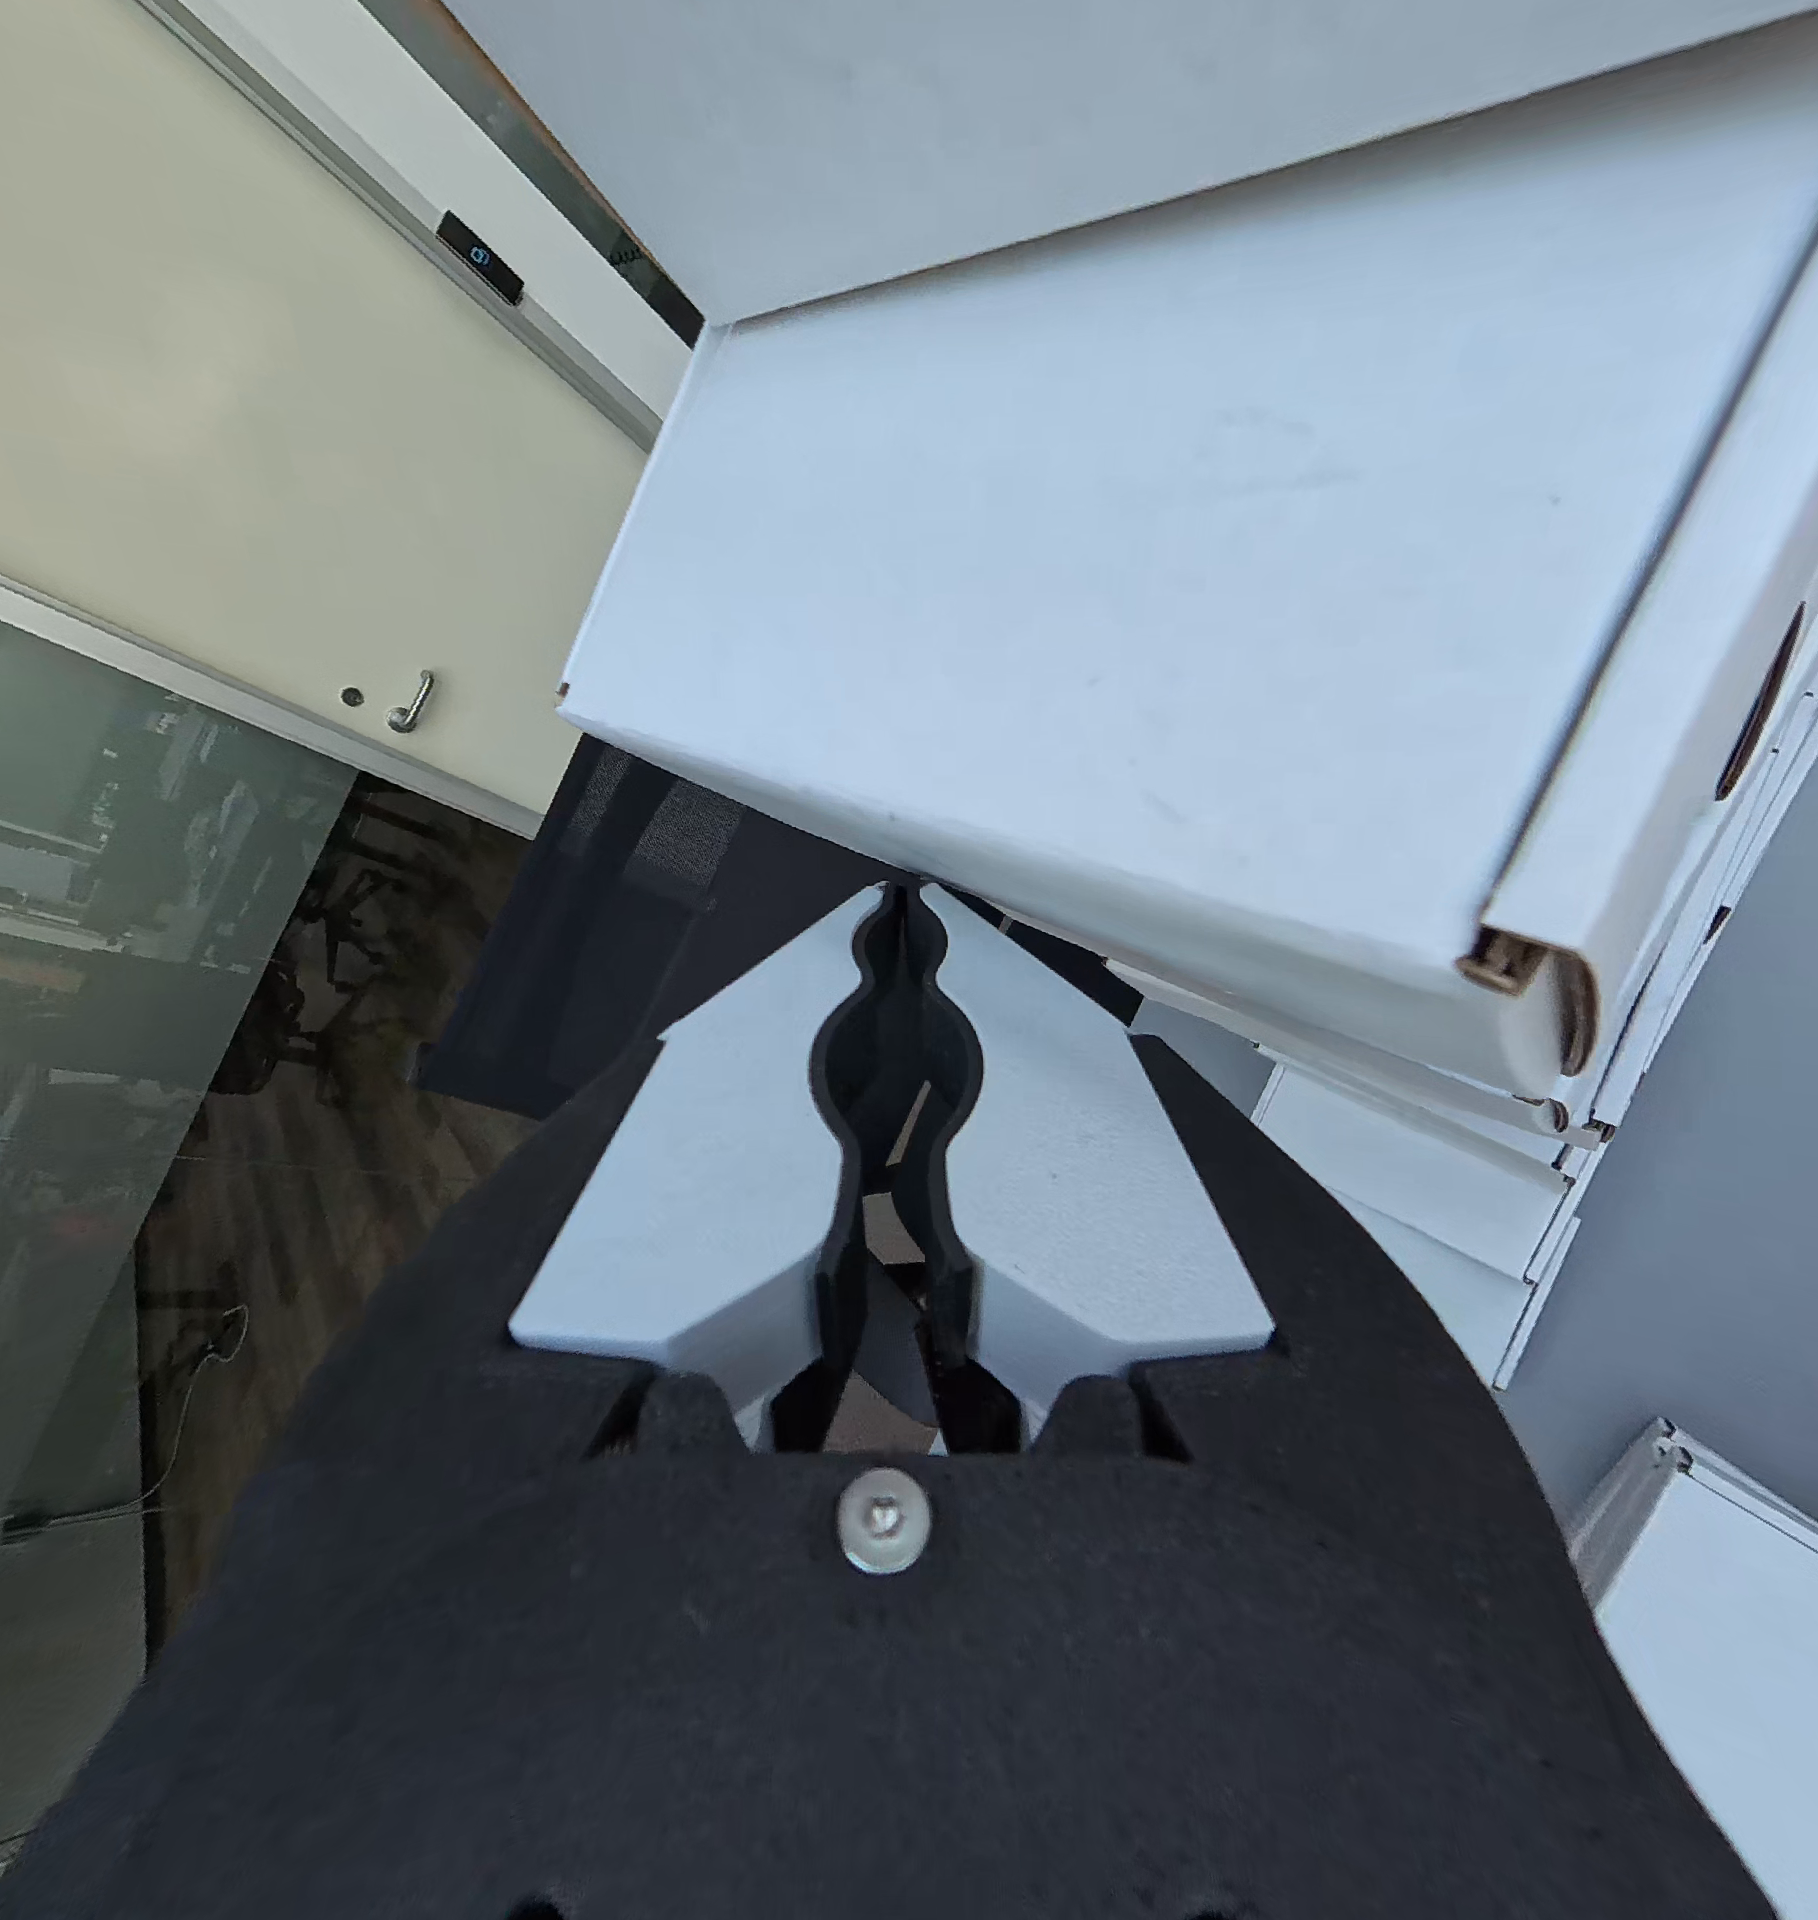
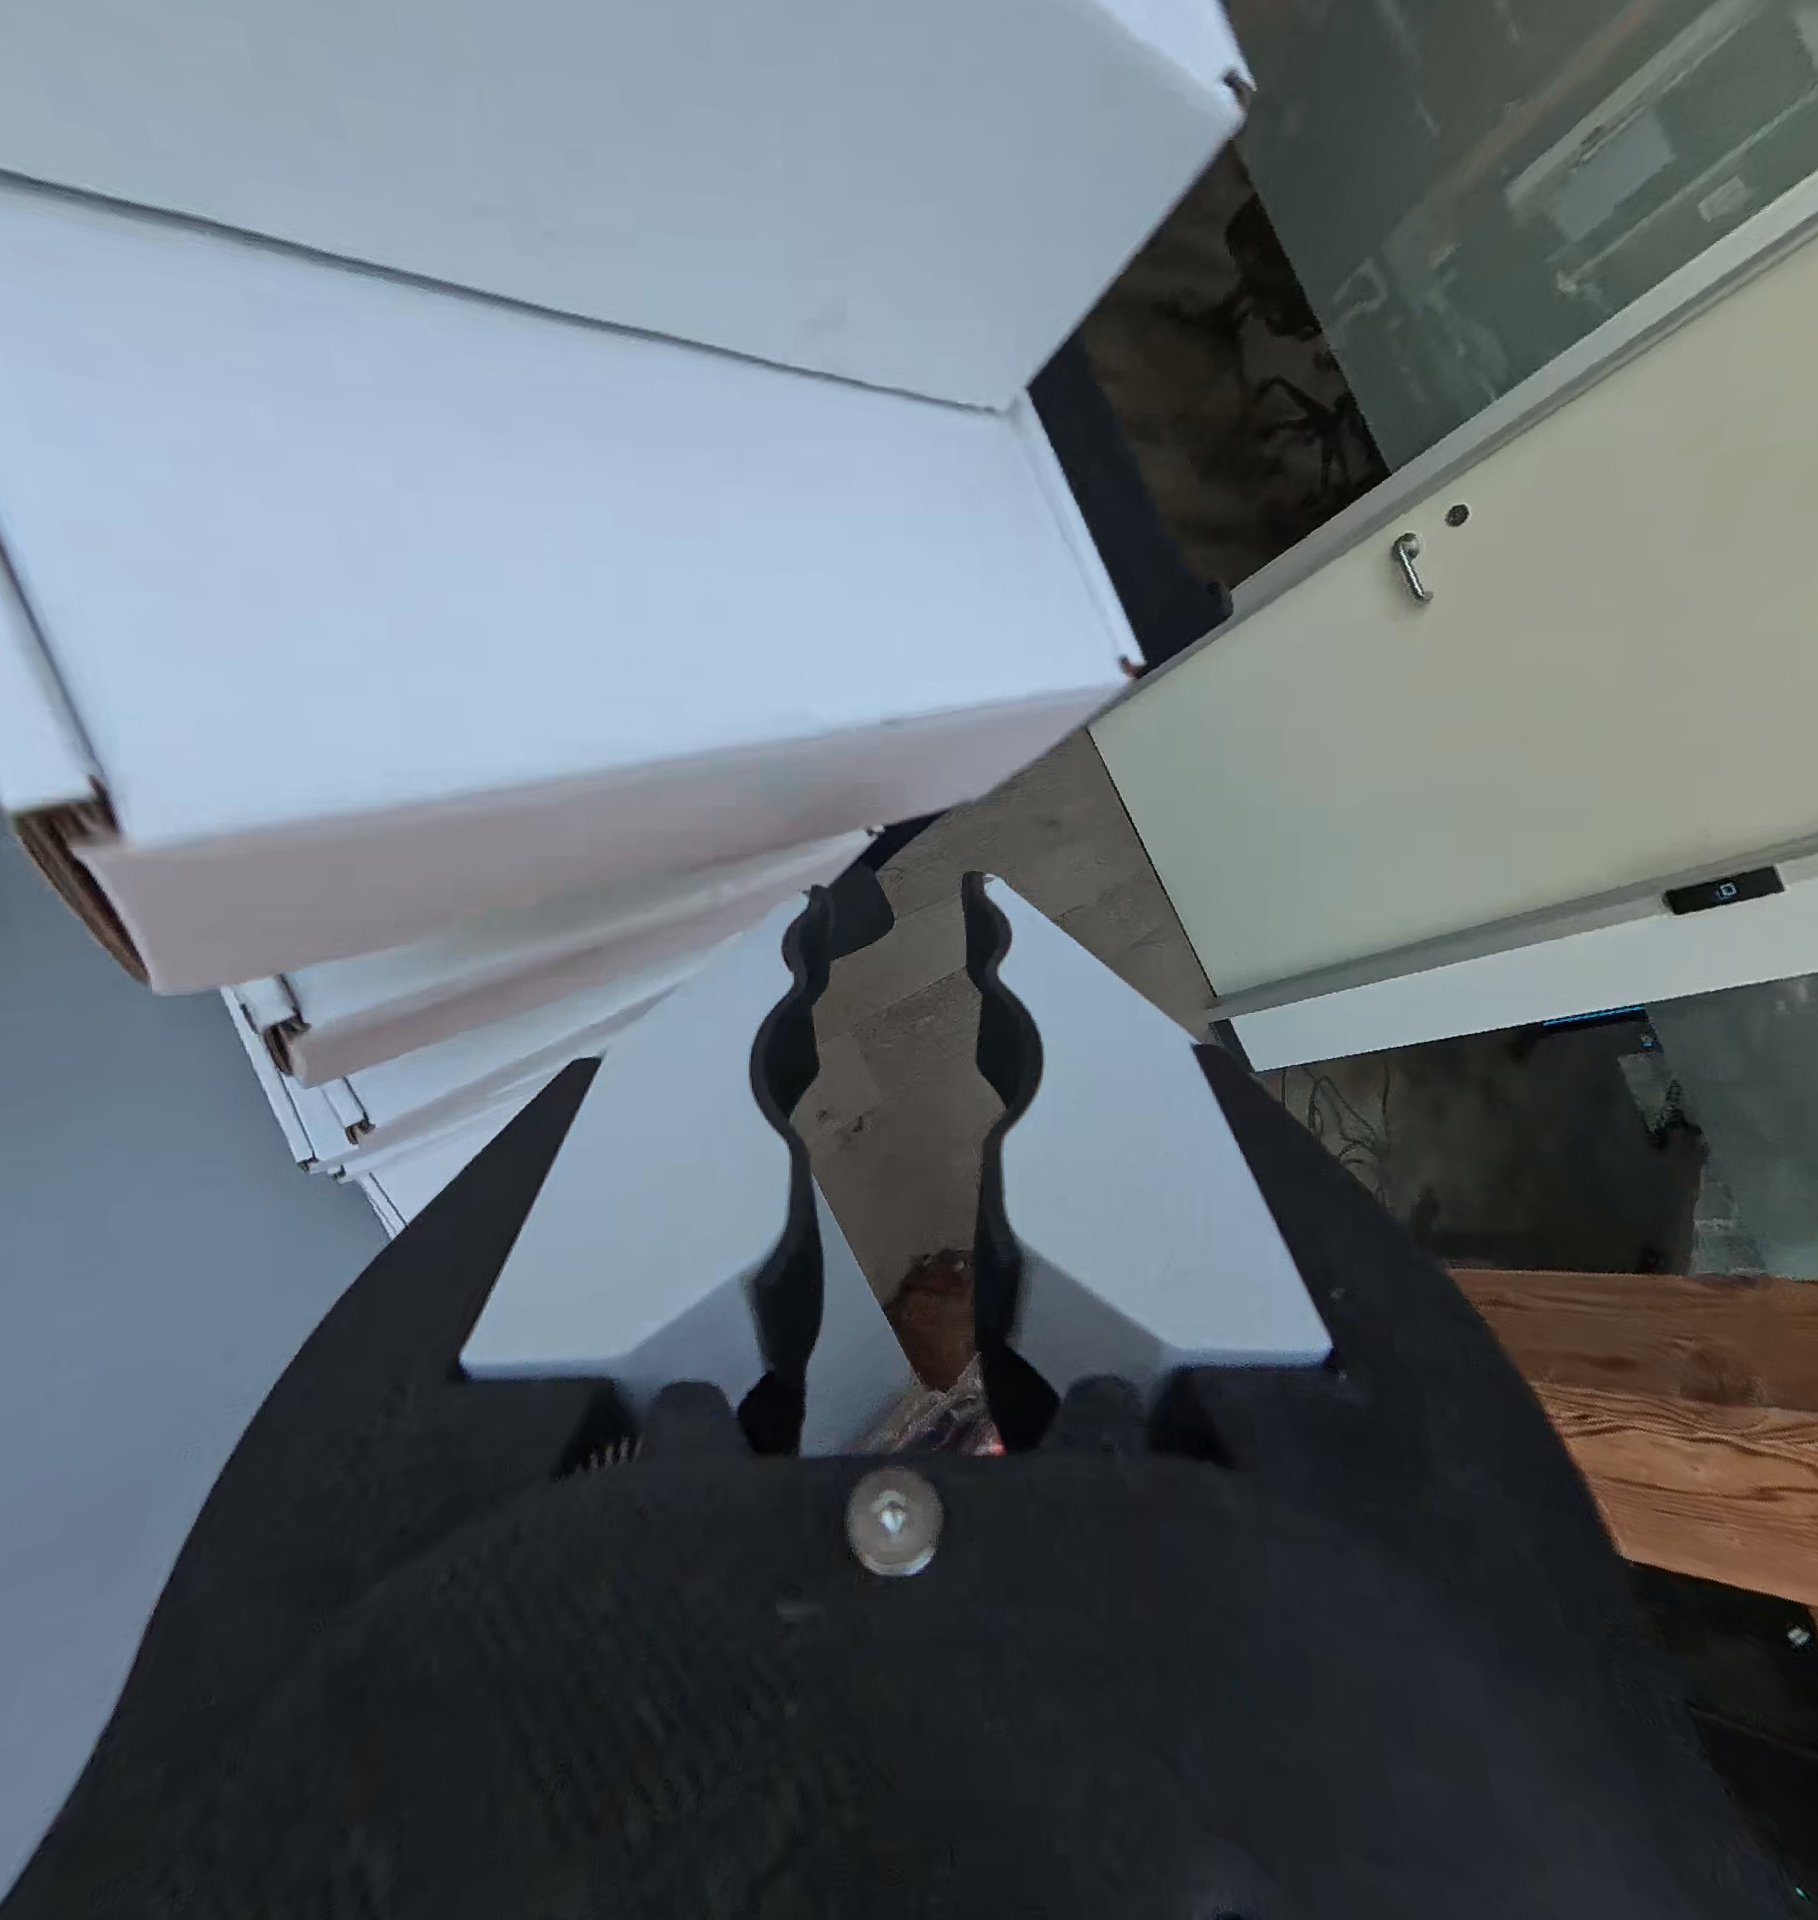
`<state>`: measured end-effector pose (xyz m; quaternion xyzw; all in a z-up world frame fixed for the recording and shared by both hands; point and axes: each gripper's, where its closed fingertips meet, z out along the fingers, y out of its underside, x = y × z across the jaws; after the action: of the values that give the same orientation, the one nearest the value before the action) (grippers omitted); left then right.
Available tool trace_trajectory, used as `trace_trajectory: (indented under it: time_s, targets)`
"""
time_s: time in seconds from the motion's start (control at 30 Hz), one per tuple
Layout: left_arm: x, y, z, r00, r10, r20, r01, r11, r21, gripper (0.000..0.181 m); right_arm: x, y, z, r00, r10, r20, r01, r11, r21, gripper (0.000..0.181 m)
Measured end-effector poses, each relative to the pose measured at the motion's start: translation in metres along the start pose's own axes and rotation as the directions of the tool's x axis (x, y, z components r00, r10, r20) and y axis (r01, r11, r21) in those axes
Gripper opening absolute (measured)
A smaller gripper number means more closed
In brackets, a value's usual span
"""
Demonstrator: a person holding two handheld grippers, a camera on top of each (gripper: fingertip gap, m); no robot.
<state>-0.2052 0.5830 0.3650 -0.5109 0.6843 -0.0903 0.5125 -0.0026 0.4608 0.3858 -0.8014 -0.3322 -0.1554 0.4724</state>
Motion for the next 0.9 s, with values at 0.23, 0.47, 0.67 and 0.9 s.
trace_trajectory:
  time_s: [0.23, 0.47, 0.67, 0.9]
  targets:
    - [-0.010, -0.001, 0.007, 0.995, 0.077, 0.070, -0.070, 0.993, -0.091, 0.000, -0.011, -0.022, 0.016, 0.993, -0.099, -0.061, 0.090, 0.987, -0.129, 0.002]
    - [-0.003, -0.002, -0.001, 0.998, 0.053, 0.045, -0.051, 0.997, -0.054, 0.000, -0.010, -0.018, 0.011, 0.999, -0.023, -0.039, 0.020, 0.996, -0.085, 0.017]
    - [0.001, 0.007, 0.000, 0.997, 0.051, 0.052, -0.047, 0.996, -0.081, 0.000, -0.014, -0.015, 0.005, 0.999, 0.018, -0.028, -0.019, 0.998, -0.066, 0.023]
    - [0.007, 0.028, -0.024, 0.992, -0.101, 0.077, 0.105, 0.993, -0.052, 0.000, -0.022, 0.009, -0.021, 0.995, 0.076, -0.063, -0.080, 0.995, -0.064, 0.032]
